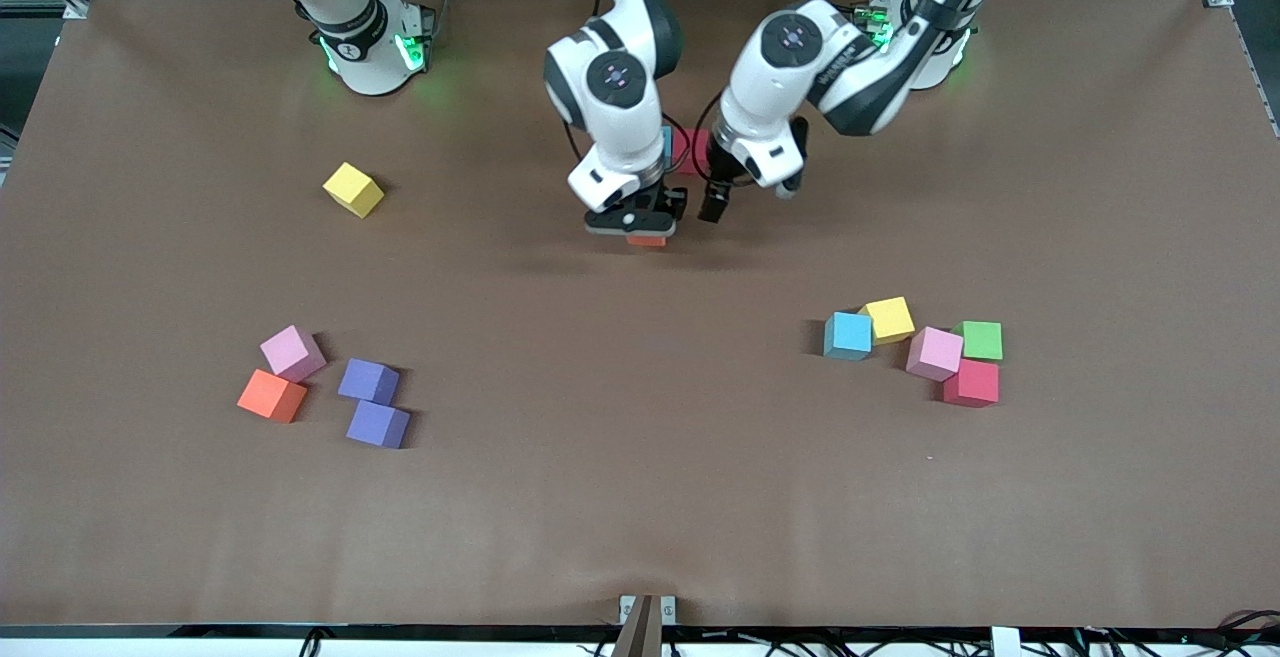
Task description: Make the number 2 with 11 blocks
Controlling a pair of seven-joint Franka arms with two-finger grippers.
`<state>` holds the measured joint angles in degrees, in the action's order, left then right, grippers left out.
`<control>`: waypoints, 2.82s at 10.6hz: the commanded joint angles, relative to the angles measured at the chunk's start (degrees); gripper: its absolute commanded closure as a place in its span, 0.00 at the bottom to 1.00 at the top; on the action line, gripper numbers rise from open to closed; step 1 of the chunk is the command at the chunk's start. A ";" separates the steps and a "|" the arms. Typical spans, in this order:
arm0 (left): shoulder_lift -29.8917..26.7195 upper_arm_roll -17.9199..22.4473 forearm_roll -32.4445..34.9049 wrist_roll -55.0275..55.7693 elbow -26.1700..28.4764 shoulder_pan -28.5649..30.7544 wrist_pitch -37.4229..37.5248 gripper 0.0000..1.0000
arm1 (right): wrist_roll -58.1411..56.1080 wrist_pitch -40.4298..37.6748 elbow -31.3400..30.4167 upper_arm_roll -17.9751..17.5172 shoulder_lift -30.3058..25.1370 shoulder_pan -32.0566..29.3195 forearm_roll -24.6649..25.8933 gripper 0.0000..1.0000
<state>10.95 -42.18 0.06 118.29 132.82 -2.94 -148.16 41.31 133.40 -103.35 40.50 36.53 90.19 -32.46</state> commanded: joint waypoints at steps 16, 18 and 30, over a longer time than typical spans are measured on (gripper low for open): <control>9.61 1.40 3.61 -26.21 -10.47 22.63 7.27 0.00 | 17.05 4.94 -0.27 0.80 7.41 12.73 0.91 0.96; 10.93 1.49 5.90 -21.63 -11.70 22.63 7.44 0.00 | 17.49 5.03 -0.27 0.72 7.76 13.08 0.91 0.96; 17.26 3.68 15.84 -3.18 -24.80 19.73 30.56 0.00 | 18.37 4.50 1.05 0.98 7.94 11.59 0.91 0.00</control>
<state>26.13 -38.41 14.13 110.80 109.32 17.17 -118.84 59.10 138.10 -103.12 41.09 44.08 102.21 -32.42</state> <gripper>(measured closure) 0.000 0.000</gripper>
